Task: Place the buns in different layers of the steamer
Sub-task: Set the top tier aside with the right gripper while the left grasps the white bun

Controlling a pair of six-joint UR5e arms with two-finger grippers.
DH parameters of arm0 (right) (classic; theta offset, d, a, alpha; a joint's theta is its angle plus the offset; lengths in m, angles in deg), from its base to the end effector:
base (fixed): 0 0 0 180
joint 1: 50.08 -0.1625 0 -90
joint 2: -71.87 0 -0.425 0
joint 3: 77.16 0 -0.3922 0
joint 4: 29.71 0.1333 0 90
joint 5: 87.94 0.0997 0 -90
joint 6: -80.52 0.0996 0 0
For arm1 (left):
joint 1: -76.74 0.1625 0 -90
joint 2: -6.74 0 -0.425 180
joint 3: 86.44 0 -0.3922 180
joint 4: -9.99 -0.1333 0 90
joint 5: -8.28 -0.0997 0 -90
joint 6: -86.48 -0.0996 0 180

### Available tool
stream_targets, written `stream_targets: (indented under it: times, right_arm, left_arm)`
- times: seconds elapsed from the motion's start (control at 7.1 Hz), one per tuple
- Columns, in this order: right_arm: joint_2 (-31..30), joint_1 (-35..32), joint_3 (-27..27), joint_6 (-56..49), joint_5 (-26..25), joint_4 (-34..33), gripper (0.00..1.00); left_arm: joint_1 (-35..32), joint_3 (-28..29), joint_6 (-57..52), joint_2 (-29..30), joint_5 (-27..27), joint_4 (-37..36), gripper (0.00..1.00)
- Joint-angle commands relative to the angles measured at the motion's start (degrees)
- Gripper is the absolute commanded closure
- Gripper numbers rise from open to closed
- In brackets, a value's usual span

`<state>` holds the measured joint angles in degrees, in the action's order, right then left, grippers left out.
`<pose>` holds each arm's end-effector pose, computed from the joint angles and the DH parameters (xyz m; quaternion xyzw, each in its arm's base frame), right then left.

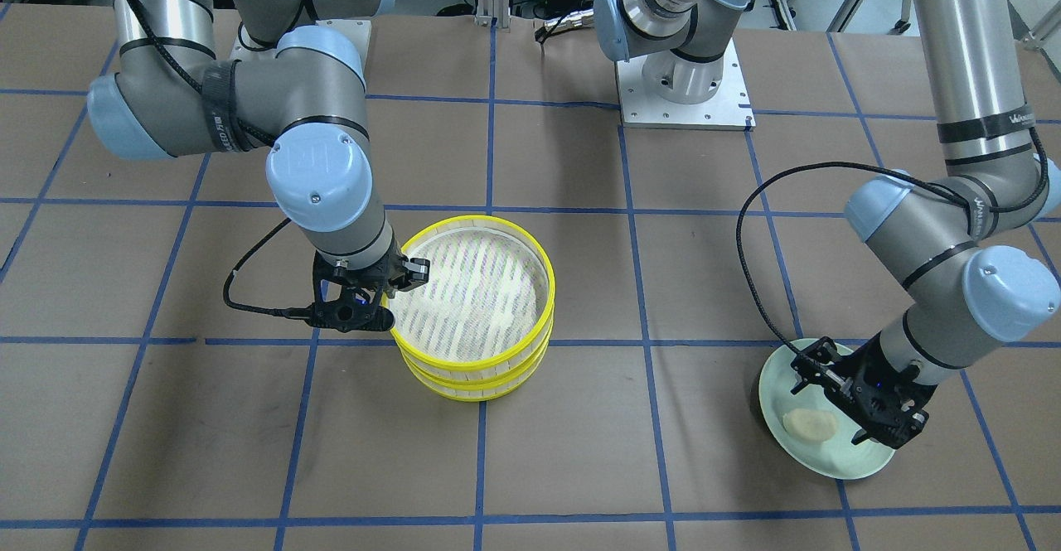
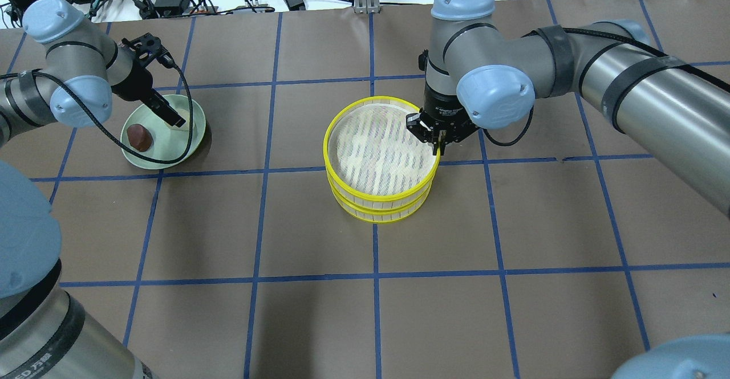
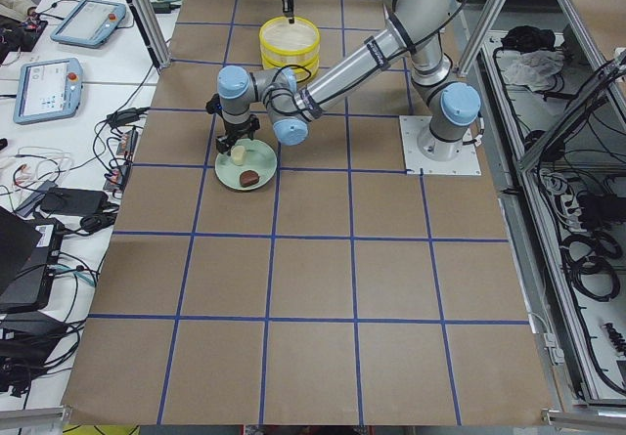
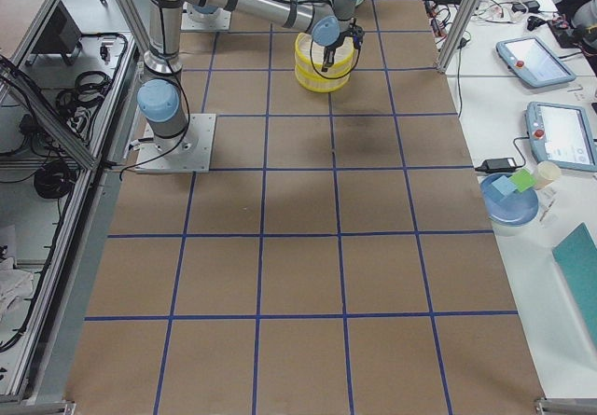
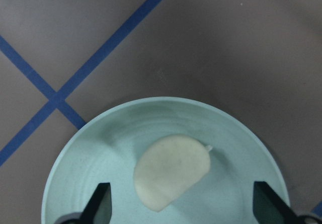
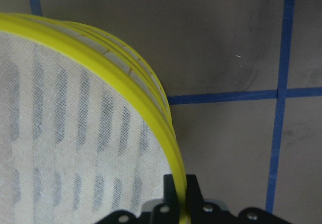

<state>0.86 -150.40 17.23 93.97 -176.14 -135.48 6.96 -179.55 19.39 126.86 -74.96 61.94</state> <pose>0.2388 -0.5500 0.2969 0.0283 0.9973 0.0682 0.0017 0.0882 -0.6591 0.2250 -0.3989 -0.9141 0.0710 0.0136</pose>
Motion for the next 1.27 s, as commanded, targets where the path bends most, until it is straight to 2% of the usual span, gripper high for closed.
stream_targets:
  times: [0.0, 0.28, 0.42, 0.7, 0.85, 0.99, 1.13]
  right_arm:
    - [-5.51, 1.61, -0.78, -0.35, -0.22, 4.76, 1.0]
    - [-12.37, 5.03, -2.36, -2.53, -3.12, 12.75, 1.0]
    - [-15.01, 7.22, -3.5, -5.76, -4.52, 16.88, 1.0]
    - [-20.11, 10.13, -5.7, -8.51, -4.71, 23.4, 1.0]
    - [-21.26, 10.58, -7.71, -10.26, -6.27, 24.99, 1.0]
    - [-21.28, 10.93, -8.51, -12.28, -7.6, 27.18, 1.0]
    - [-21.28, 11.02, -8.61, -12.3, -7.52, 27.72, 1.0]
  left_arm:
    - [1.14, 0.57, -3.48, 1.95, 0.01, -0.09, 0.0]
    - [1.14, 0.57, -3.57, 2.74, 0.53, -0.09, 0.0]
    - [1.14, 0.65, -3.49, 2.83, 0.62, -0.18, 0.05]
    - [1.14, 1.18, -3.84, 2.83, 0.63, -0.18, 0.42]
    - [1.14, 1.7, -4.36, 2.83, 0.71, -0.18, 0.76]
    - [1.14, 1.8, -5.76, 2.75, 0.37, -0.18, 1.0]
    - [1.14, 1.8, -6.29, 2.31, 0.1, -0.18, 1.0]
